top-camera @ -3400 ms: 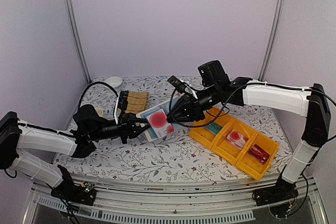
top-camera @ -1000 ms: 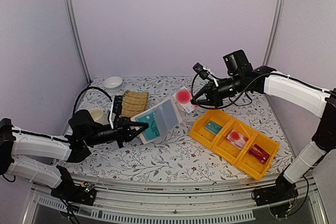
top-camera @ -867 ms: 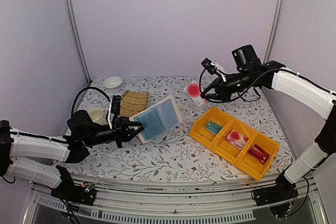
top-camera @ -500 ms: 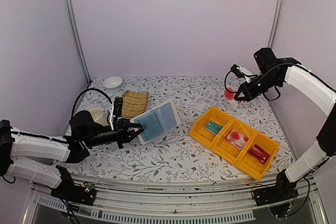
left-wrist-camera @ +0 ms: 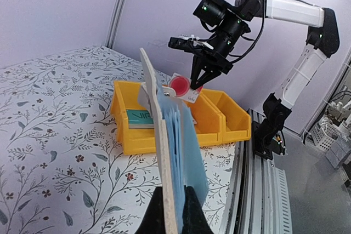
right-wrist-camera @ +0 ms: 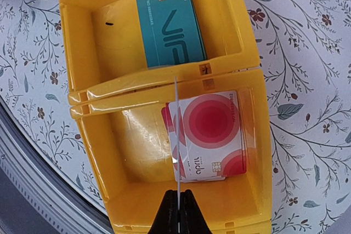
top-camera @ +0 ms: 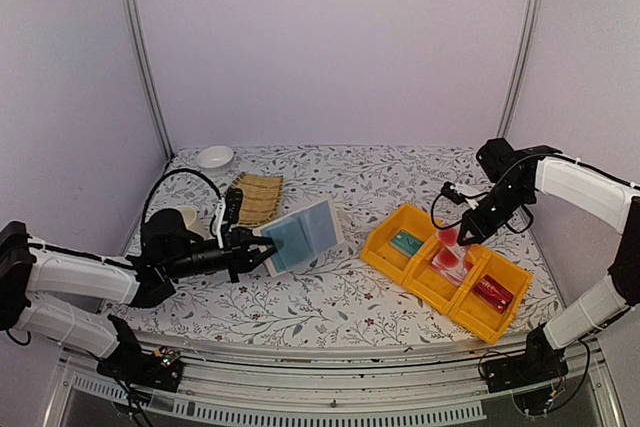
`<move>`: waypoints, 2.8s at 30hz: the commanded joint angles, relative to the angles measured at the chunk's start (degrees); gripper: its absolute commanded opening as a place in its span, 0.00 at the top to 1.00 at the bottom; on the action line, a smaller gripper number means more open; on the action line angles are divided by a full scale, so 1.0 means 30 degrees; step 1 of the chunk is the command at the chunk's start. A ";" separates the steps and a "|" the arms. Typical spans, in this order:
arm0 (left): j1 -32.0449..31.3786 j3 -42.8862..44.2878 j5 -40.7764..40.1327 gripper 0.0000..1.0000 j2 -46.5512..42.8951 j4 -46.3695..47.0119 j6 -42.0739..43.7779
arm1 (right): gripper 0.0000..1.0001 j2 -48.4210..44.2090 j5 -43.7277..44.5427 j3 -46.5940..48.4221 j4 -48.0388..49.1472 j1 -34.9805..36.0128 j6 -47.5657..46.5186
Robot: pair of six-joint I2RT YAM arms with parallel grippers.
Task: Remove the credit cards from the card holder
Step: Place the credit card in the card box, then remove the credit card from the card slot.
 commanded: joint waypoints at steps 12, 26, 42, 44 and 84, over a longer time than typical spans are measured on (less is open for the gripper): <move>0.0315 0.0982 0.0887 1.00 0.0494 0.0317 0.0516 | 0.98 -0.0894 0.1744 -0.1514 -0.0185 0.0623 -0.1666; 0.0371 0.1825 0.1404 1.00 0.2011 0.0764 0.0078 | 0.98 -0.0568 0.3414 -0.1908 -0.0836 0.1595 -0.2229; 0.0352 0.1800 0.1329 1.00 0.1727 0.0406 0.0327 | 0.93 0.3369 0.5665 -0.0063 -0.0807 0.1704 -0.2255; 0.0362 0.1726 0.1260 1.00 0.1665 0.0405 0.0265 | 0.83 0.3345 0.6250 0.0111 -0.0462 0.1703 -0.2169; -0.3151 1.3728 -2.0121 1.00 0.7949 -2.4706 -0.1806 | 0.55 0.4192 -0.5389 -0.1608 2.7298 1.3668 0.5130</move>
